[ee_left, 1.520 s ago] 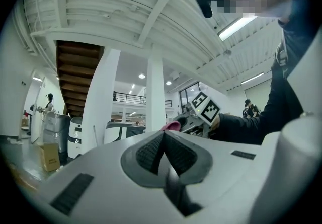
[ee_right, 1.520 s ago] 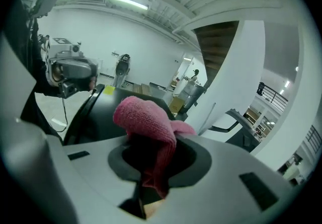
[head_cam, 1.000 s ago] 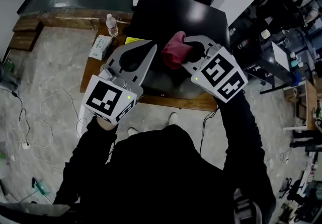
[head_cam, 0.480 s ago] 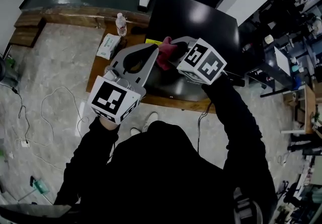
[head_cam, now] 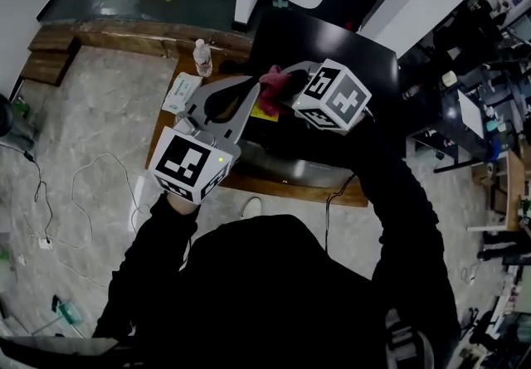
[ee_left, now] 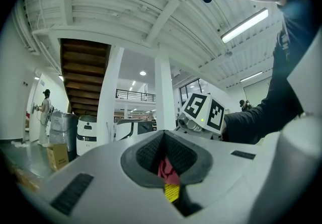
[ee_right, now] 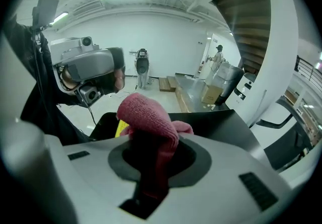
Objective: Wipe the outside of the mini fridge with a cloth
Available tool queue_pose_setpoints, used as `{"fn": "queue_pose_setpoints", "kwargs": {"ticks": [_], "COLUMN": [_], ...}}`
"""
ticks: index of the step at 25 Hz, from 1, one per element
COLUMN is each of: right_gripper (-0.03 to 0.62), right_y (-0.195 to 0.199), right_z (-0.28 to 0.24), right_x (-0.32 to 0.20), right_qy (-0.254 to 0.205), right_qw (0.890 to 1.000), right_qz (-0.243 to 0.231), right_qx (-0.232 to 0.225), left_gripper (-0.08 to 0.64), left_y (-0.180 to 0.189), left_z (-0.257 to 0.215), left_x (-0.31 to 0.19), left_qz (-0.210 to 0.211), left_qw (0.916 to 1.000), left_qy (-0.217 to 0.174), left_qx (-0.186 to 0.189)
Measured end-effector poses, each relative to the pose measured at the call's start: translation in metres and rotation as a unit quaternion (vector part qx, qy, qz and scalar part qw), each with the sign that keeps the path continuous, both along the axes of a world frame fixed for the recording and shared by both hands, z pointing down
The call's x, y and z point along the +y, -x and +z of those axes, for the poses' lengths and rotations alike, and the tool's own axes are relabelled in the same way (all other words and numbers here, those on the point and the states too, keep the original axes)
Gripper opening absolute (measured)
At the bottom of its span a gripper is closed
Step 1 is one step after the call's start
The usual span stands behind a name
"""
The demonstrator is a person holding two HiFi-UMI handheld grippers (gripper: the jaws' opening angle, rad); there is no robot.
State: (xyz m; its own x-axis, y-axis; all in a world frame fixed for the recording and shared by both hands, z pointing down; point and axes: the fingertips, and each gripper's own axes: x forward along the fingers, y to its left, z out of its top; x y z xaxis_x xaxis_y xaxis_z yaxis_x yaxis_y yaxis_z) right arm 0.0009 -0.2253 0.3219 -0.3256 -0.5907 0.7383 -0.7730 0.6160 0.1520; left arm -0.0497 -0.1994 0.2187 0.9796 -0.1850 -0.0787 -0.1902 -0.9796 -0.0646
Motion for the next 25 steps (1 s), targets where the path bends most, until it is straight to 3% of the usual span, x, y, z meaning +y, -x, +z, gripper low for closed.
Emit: {"fn": "queue_pose_setpoints", "kwargs": {"ticks": [14, 25], "right_gripper": [0.083, 0.083], "right_y": [-0.09, -0.16], "right_z": [0.0, -0.001], "right_x": [-0.11, -0.192], "right_qy": [-0.011, -0.052], "right_qw": [0.999, 0.992], "right_qz": [0.028, 0.11], "right_qx": [0.022, 0.04], "left_gripper": [0.003, 0.003], "left_y": [-0.06, -0.068], "left_z": [0.007, 0.023], "left_x": [-0.068, -0.111], "left_qz": [-0.01, 0.001], "left_qw": [0.9995, 0.9991], "left_qy": [-0.001, 0.007], "left_qx": [-0.03, -0.042]}}
